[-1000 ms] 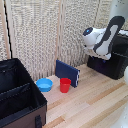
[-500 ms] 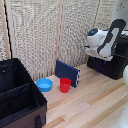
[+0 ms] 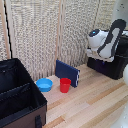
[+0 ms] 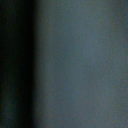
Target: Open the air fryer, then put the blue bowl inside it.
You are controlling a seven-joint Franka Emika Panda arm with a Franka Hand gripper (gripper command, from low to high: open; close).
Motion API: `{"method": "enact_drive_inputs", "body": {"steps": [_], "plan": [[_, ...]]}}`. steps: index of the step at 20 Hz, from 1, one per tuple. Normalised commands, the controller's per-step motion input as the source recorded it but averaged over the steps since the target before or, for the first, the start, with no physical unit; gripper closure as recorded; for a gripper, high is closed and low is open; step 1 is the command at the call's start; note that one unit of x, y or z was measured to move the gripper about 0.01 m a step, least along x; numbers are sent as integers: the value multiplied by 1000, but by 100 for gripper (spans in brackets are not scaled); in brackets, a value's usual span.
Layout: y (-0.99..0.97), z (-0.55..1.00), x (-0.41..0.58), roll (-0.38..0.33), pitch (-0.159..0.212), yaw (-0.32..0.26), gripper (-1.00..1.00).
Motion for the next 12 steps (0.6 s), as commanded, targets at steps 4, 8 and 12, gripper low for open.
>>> {"method": "enact_drive_inputs", "body": {"steps": [4,8,12], "plan": [[236,239,16,237,240,-14,100],[290,154,0,278,212,-44,100],[401,359,0,216,152,-37,100]]}}
